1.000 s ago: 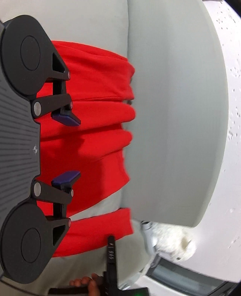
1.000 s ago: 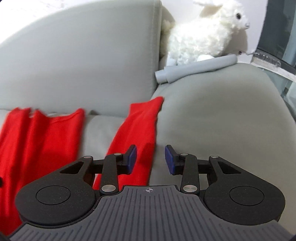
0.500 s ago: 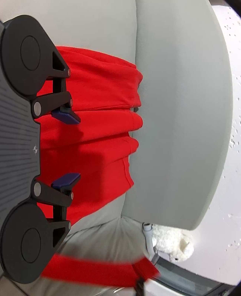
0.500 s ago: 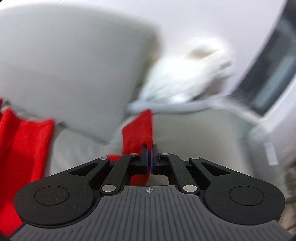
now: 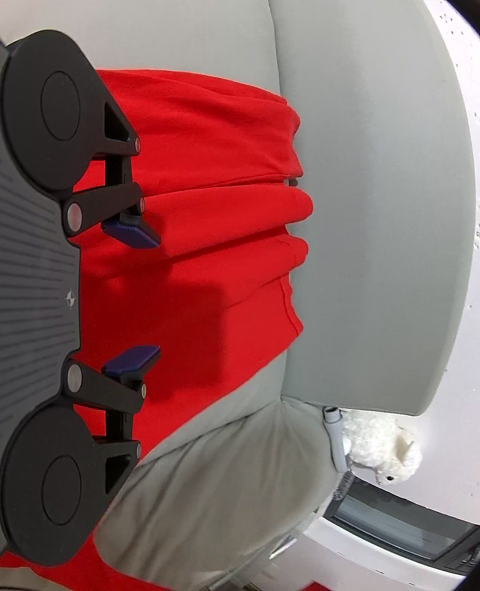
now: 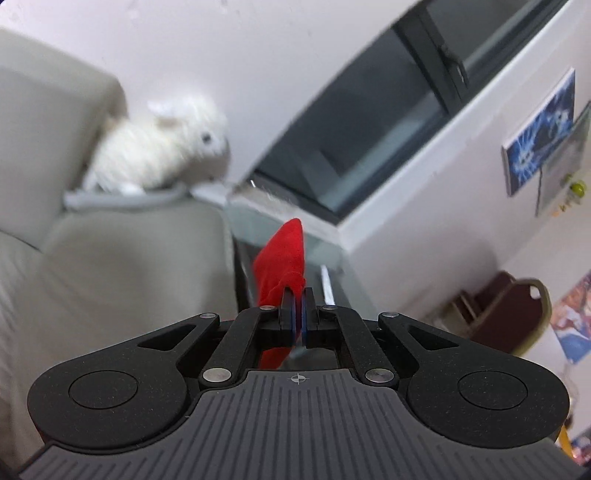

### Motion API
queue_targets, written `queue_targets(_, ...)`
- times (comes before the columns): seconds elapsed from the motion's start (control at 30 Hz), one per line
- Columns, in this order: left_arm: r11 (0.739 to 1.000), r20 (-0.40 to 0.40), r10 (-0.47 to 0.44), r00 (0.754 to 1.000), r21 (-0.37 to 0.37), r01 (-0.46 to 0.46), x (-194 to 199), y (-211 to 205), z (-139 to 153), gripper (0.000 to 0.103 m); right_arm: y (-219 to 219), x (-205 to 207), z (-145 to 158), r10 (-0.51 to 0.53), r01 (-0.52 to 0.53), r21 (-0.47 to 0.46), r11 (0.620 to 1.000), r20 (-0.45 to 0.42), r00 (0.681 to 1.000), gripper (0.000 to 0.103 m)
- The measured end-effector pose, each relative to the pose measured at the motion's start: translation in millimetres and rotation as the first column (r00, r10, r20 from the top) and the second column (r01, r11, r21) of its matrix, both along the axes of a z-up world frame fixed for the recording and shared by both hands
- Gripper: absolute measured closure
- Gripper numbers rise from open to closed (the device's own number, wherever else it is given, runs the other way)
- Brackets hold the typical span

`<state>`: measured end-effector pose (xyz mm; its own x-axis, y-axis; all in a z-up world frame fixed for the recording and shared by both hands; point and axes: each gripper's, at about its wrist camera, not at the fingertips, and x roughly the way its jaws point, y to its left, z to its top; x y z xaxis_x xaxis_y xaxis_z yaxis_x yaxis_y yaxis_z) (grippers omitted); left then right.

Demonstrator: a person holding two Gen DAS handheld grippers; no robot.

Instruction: Fold clothes

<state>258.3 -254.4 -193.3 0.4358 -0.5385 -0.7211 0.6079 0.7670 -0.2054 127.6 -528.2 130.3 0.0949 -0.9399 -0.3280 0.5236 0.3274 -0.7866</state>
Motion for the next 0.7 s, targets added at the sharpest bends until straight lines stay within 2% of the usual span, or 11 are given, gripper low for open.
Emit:
queue_targets(0.07, 1.0, 0.003, -0.004, 1.0, 0.01, 0.004, 1, -3, -3, 0.045, -13, 18, -23, 0.006, -0.005, 0.047, 0.999, -0.032, 0.999, 0.091)
queue_targets(0.1, 1.0, 0.005, -0.005, 1.0, 0.013, 0.005, 2, -4, -4, 0.045, -23, 38, -41, 0.05, -0.045, 0.125, 0.991, -0.035, 0.998, 0.083)
queue_targets(0.13, 1.0, 0.01, -0.006, 1.0, 0.014, 0.006, 3, -5, -5, 0.045, -22, 47, -48, 0.085, -0.079, 0.183, 0.98, -0.022, 0.996, 0.061)
queue_targets(0.17, 1.0, 0.014, -0.004, 1.0, 0.012, 0.004, 5, -5, -5, 0.045, -21, 56, -54, 0.119, -0.114, 0.239, 0.964, -0.007, 0.993, 0.047)
queue_targets(0.2, 1.0, 0.016, 0.002, 1.0, 0.007, -0.002, 7, -5, -5, 0.045, -20, 62, -58, 0.143, -0.142, 0.284, 0.948, 0.014, 0.99, 0.046)
queue_targets(0.27, 1.0, 0.011, 0.016, 1.0, 0.0, -0.016, 10, -4, -6, 0.045, -16, 60, -53, 0.179, -0.212, 0.375, 0.902, 0.121, 0.976, 0.046)
queue_targets(0.33, 1.0, 0.0, 0.025, 1.0, -0.003, -0.025, 13, -2, -7, 0.046, -18, 46, -47, 0.18, -0.233, 0.379, 0.896, 0.169, 0.969, 0.048)
queue_targets(0.4, 1.0, 0.006, 0.019, 1.0, 0.001, -0.019, 11, -2, -7, 0.046, -26, 29, -41, 0.168, -0.231, 0.352, 0.907, 0.201, 0.965, 0.056)
queue_targets(0.47, 1.0, 0.012, 0.013, 1.0, 0.005, -0.013, 10, -3, -7, 0.046, -48, 1, -32, 0.109, -0.189, 0.317, 0.93, 0.254, 0.961, 0.062)
queue_targets(0.57, 1.0, 0.019, 0.005, 1.0, 0.009, -0.005, 9, -6, -10, 0.046, -82, -29, -36, 0.012, -0.125, 0.337, 0.933, 0.318, 0.948, 0.063)
queue_targets(0.7, 1.0, 0.04, -0.001, 0.999, 0.006, 0.001, 7, -6, -14, 0.048, -108, -45, -52, -0.008, -0.151, 0.385, 0.91, 0.381, 0.925, 0.062)
